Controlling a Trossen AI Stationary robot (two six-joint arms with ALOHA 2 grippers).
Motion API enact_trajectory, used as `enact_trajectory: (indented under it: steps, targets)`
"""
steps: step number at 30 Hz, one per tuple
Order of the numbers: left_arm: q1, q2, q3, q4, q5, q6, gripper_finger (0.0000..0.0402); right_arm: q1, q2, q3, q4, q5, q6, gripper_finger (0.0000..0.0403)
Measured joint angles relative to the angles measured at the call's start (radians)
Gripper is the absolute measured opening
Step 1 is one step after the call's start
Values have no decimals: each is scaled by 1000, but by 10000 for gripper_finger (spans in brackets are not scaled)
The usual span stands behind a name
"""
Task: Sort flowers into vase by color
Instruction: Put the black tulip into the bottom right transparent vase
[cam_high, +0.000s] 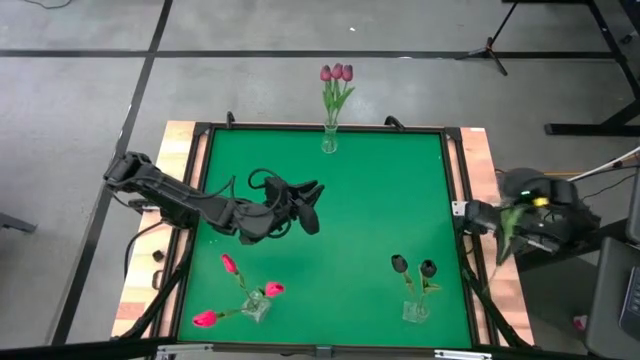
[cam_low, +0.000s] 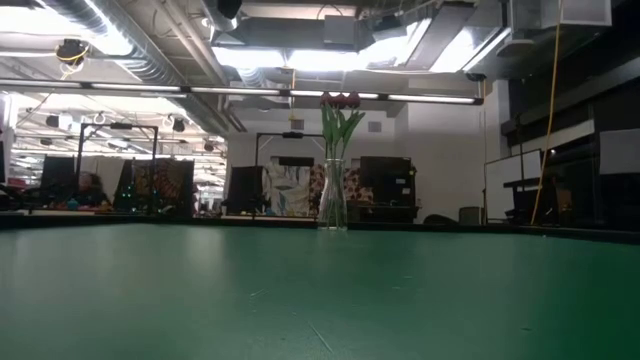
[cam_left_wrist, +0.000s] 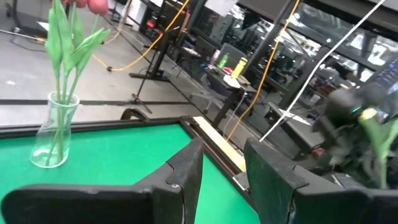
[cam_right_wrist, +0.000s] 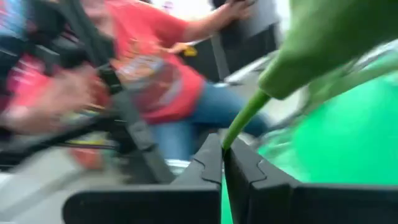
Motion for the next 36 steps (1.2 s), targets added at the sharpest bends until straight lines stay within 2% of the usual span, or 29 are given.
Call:
enact_trajectory:
  steps: [4,7,10,12,15,18,20,21,25,28,32,34,36]
  targets:
    - [5,5,0,1,-12,2,116,62,51,173,47,214,14,0]
    - [8,5,0,2,-25,18,116,54,57,328,65,430,33,0]
    - [8,5,0,4,-26,60,116,-12,56,449,86,497,45,0]
    - [8,5,0,5,-26,76,116,-82,53,498,93,465,46,0]
    - [1,5,0,5,-22,89,116,-201,89,520,82,304,49,0]
    - [-11,5,0,5,-21,89,116,-282,214,543,-4,104,-2,0]
    - [-23,5,0,5,-20,89,116,-287,332,596,-110,60,-71,0]
    - [-31,5,0,6,-20,89,116,-251,389,629,-178,99,-110,0]
    - [-61,5,0,5,-19,84,116,-64,580,811,-356,374,-177,0]
    - [-83,5,0,5,-20,83,116,102,704,985,-358,515,-147,0]
    - [-106,5,0,5,-44,82,116,346,815,1214,-356,595,-29,0]
    - [-112,5,0,6,-52,82,116,444,825,1260,-358,639,26,0]
    - [-115,5,0,5,-53,82,116,485,821,1256,-352,679,52,0]
